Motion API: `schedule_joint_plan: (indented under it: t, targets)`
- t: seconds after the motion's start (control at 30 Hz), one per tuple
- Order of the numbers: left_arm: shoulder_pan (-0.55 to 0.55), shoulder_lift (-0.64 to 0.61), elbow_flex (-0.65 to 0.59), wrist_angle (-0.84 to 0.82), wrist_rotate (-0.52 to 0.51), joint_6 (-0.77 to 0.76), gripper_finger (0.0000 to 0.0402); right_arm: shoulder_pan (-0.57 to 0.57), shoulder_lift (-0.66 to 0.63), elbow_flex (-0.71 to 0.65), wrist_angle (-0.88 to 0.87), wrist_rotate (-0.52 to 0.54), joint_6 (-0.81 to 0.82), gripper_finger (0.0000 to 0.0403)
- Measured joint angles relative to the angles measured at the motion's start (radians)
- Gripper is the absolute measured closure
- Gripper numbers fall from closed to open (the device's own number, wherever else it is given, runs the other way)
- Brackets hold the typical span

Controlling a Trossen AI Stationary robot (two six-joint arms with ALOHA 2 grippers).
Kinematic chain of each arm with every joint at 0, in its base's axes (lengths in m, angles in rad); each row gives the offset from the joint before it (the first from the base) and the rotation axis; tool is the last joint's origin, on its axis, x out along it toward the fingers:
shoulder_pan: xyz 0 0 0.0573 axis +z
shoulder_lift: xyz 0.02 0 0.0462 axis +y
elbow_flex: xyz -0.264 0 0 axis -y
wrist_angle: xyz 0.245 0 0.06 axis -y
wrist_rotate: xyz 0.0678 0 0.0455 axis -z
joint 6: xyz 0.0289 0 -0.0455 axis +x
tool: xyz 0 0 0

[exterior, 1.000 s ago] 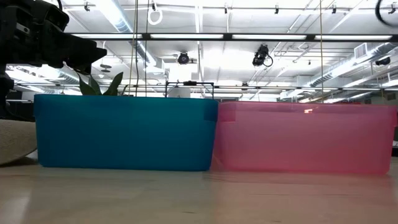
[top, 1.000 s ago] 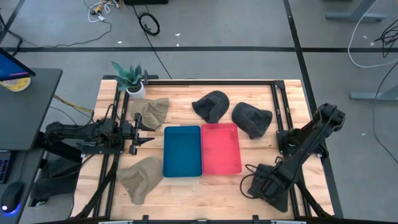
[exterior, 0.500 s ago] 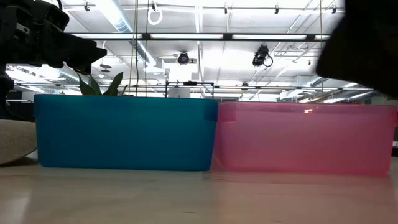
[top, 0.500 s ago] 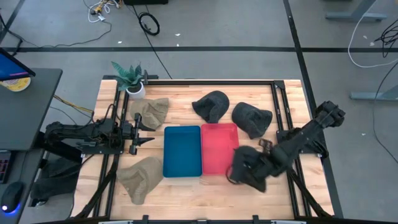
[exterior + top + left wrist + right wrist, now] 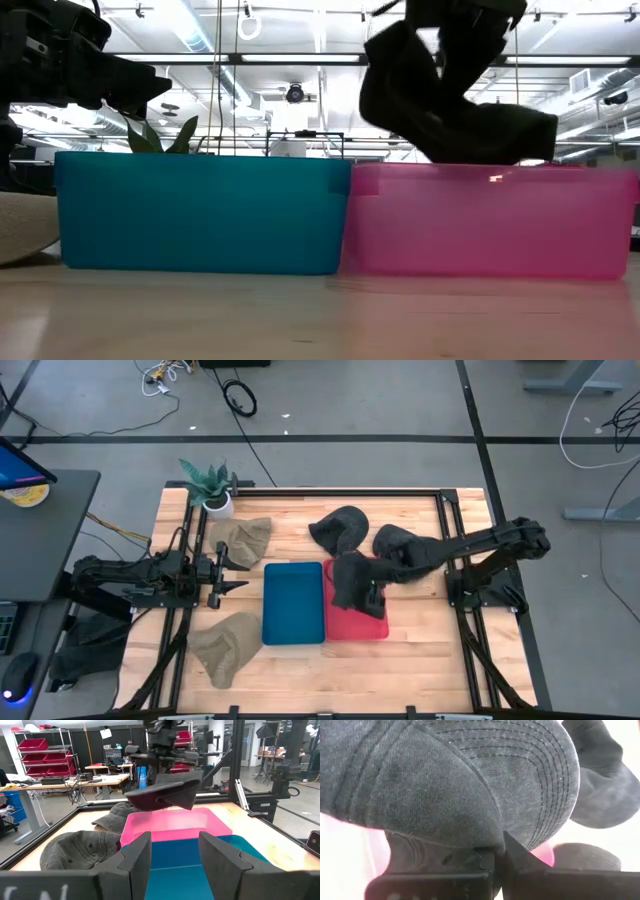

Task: Pick & Place hat
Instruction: Put the bottom black cap into the pink bin

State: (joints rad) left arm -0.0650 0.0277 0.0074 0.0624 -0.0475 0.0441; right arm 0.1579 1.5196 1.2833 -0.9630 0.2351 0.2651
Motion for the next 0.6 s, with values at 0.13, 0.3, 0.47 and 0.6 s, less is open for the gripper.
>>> schedule_joint_plan:
  t: [0.13, 0.3, 0.47, 0.6]
  targets:
    - [0.000, 0.000, 0.000, 0.000, 0.000, 0.000, 0.0232, -0.039, 0.000, -0.036, 0.082, -0.078, -0.066, 0.0403]
    - [0.000, 0.000, 0.000, 0.000, 0.000, 0.000, 0.0232, -0.047, 0.006, -0.088, 0.140, -0.122, -0.088, 0.0403]
    - [0.000, 0.000, 0.000, 0.000, 0.000, 0.000, 0.0232, -0.046, 0.031, -0.152, 0.180, -0.157, -0.102, 0.0403]
    - [0.000, 0.000, 0.000, 0.000, 0.000, 0.000, 0.0232, -0.060, 0.067, -0.176, 0.207, -0.161, -0.109, 0.0403]
